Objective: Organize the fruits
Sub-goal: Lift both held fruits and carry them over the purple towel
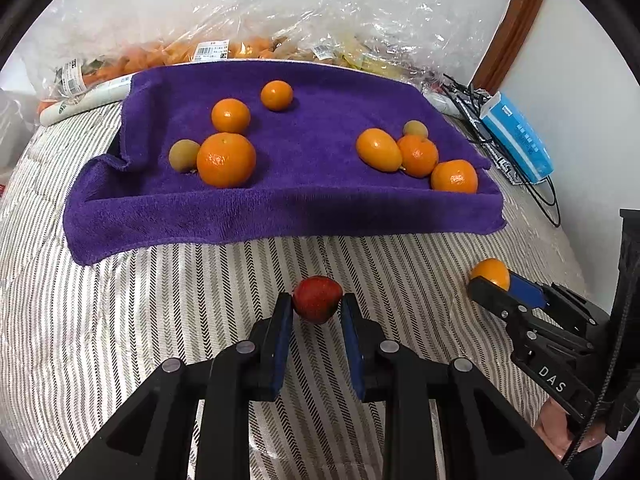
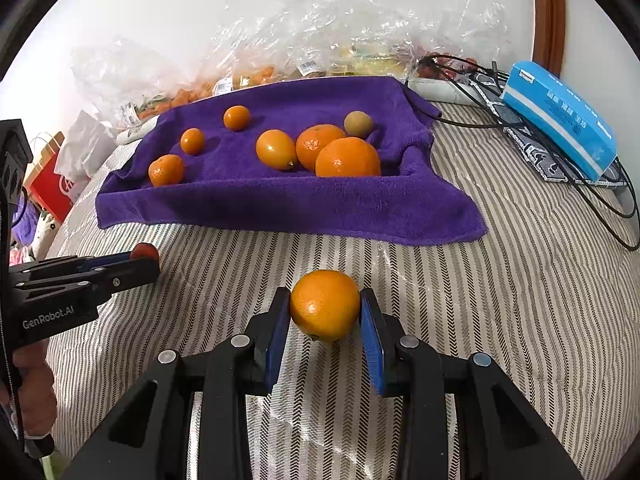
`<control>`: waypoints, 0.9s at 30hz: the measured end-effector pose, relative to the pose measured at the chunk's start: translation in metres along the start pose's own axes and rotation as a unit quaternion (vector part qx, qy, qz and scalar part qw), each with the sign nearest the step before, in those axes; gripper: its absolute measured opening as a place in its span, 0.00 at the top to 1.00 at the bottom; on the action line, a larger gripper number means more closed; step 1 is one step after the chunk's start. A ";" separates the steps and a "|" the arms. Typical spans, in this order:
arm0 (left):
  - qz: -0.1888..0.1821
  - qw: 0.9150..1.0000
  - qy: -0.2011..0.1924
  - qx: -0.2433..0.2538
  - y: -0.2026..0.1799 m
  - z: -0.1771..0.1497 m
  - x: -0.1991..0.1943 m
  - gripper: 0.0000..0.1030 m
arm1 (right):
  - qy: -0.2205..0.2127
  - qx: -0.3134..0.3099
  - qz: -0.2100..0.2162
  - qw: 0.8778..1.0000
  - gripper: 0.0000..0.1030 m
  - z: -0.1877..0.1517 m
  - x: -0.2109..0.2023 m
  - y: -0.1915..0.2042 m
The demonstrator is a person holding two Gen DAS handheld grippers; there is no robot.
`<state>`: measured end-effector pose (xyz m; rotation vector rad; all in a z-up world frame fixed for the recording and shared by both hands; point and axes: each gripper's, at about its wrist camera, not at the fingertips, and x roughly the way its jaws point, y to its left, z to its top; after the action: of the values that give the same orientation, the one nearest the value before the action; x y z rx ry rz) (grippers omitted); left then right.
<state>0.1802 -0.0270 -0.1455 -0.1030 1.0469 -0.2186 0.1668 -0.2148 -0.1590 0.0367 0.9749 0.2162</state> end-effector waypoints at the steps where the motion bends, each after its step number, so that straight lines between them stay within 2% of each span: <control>1: -0.001 1.000 -0.002 0.000 0.000 0.000 -0.002 0.77 | 0.000 -0.001 0.000 1.000 0.67 0.000 -0.001 0.001; 13: -0.012 0.999 -0.039 -0.005 0.007 0.011 -0.037 0.77 | -0.019 -0.018 -0.010 1.000 0.67 0.014 -0.019 0.015; 27: -0.016 0.996 -0.082 -0.008 0.018 0.047 -0.065 0.77 | -0.058 -0.026 -0.022 0.998 0.67 0.060 -0.037 0.024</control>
<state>0.1924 0.0042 -0.0703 -0.1500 0.8841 -0.2260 0.1921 -0.1948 -0.0921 -0.0186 0.8533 0.1969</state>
